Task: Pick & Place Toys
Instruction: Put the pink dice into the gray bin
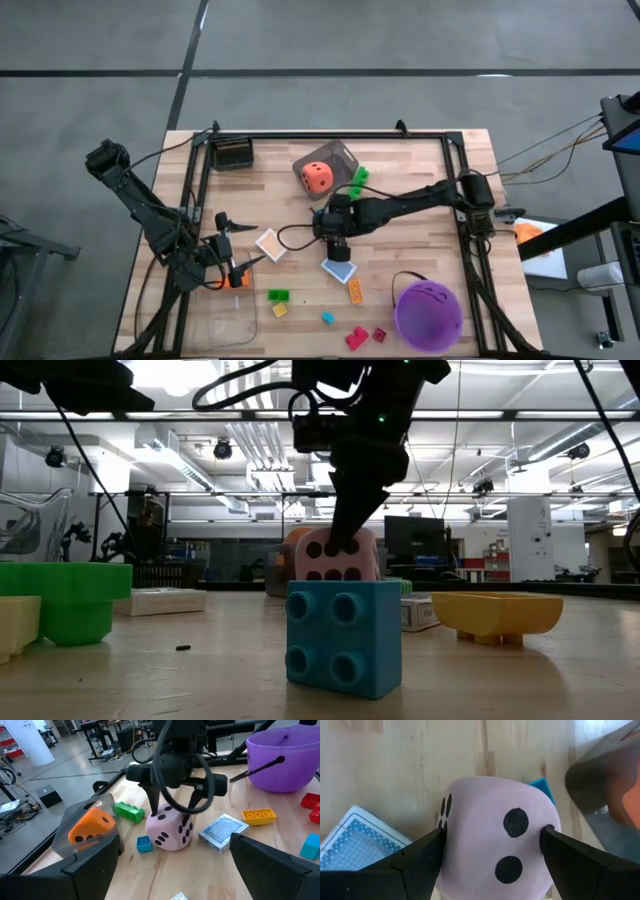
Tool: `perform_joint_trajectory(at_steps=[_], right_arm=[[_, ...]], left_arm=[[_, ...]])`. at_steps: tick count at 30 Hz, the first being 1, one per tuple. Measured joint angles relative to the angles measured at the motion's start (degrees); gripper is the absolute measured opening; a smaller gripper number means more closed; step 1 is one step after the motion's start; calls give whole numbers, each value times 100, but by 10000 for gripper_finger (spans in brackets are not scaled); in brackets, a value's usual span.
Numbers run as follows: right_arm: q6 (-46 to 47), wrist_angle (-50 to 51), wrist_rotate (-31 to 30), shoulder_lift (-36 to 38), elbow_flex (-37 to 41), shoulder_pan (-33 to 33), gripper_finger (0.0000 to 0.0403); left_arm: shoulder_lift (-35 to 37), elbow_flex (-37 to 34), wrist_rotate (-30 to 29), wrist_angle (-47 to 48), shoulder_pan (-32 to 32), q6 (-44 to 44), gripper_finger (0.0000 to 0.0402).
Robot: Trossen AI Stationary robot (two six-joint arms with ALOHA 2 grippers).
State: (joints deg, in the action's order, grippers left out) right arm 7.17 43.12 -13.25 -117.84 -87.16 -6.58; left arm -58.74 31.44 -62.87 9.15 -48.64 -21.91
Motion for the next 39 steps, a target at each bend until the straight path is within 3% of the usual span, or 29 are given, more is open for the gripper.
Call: perform_joint_trajectory(at_steps=[7,17,28,33,39], right_arm=[[-129,250,-254,-285,-247,-69,289],[-93,341,-268,-151,-235,-199,114],[-79,525,-790,70,-214,-632,78],[-45,703,-635,468,-218,-701,34],[-131,712,-745,1085,-220,-693,24]], left_arm=[[0,0,-2,2,0,-3,374],[0,0,-13,-2,-1,-55,374],[0,0,-13,-5,0,-63,374],[0,2,-13,-14,0,-63,374],[0,2,-13,-14,0,-63,374]])
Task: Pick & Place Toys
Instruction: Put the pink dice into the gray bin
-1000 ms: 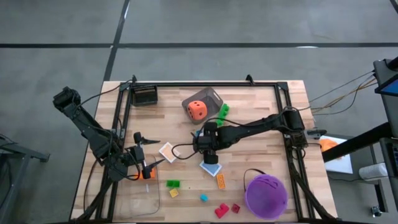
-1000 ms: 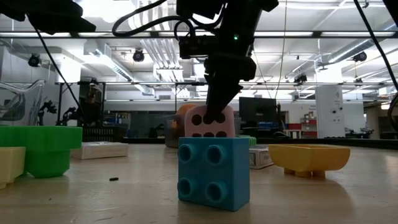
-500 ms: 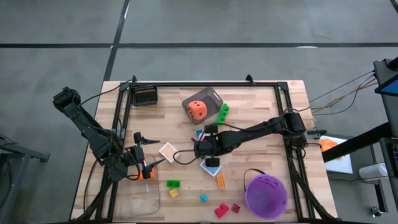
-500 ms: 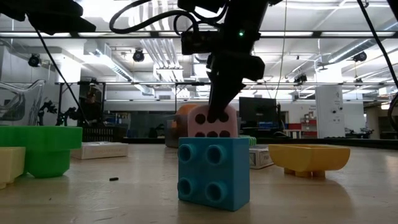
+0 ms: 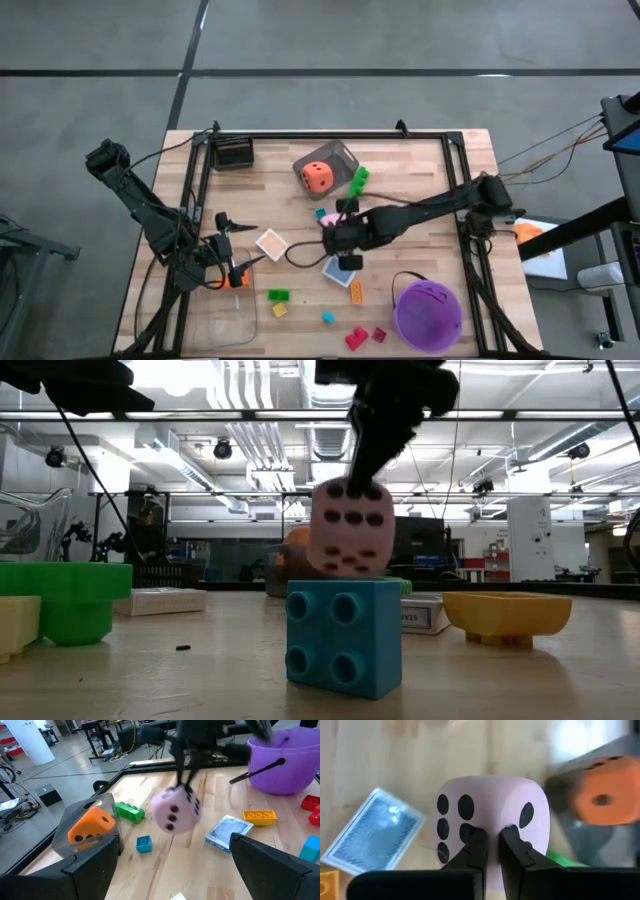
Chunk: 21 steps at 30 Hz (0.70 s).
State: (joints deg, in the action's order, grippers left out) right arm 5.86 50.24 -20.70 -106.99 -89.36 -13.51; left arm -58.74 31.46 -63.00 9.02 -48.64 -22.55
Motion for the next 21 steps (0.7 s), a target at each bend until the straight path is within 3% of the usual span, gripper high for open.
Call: perform_joint_trajectory(at_steps=[6,14,21], right_arm=[[-168,-586,181,600,391,-14,24],[-458,-3472,1150,1299,2178,6,24],[-479,-5437,1020,1843,3669,223,25]], left_arm=[[0,0,0,0,0,0,374],[0,0,2,0,-1,0,374],[0,0,1,-1,0,-2,374]])
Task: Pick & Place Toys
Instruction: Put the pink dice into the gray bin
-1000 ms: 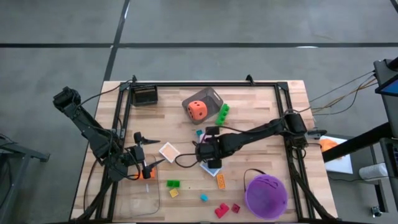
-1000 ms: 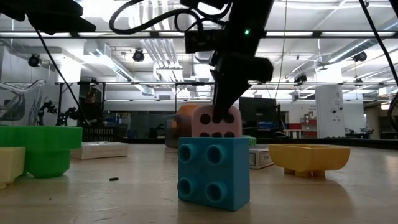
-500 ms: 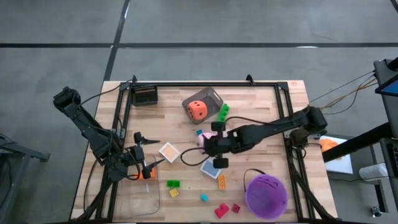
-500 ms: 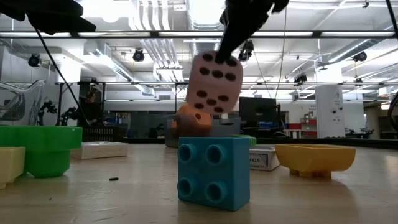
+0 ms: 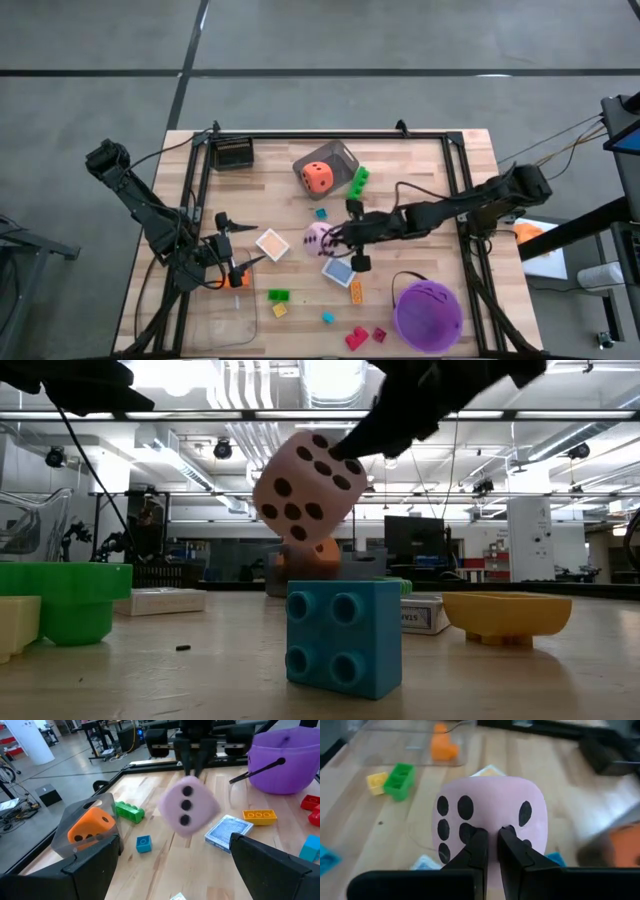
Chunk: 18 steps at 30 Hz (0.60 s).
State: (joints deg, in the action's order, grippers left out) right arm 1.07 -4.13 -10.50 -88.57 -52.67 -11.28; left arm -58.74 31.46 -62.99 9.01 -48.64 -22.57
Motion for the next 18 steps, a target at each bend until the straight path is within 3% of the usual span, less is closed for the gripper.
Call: perform_joint_trajectory(at_steps=[9,18], right_arm=[[-285,-444,-1530,832,525,806,25],[-462,-444,-1552,970,468,2321,26]], left_arm=[[0,0,3,-8,-1,0,374],[0,0,1,-15,0,0,374]])
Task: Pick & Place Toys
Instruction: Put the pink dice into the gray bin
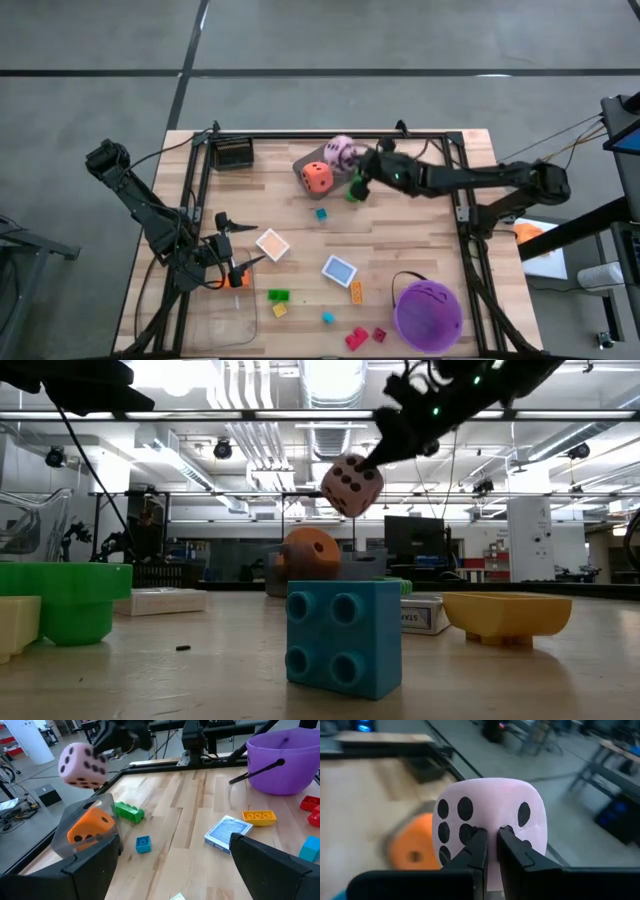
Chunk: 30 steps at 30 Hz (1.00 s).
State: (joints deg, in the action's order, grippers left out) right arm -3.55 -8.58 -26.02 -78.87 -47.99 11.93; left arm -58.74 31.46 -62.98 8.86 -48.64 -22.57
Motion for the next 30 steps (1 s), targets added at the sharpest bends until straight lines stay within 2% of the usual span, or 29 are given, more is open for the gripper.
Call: perform_joint_trajectory(at_steps=[4,8,19,30], right_arm=[[217,34,350,-295,-2,559,26],[282,0,528,-652,-13,777,26],[299,323,566,-1447,-567,791,26],[298,555,896,-1447,-741,548,26]], left_arm=[[0,0,0,2,0,0,374],[0,0,2,2,-2,0,374],[0,0,2,9,0,0,374],[0,0,2,38,-1,0,374]])
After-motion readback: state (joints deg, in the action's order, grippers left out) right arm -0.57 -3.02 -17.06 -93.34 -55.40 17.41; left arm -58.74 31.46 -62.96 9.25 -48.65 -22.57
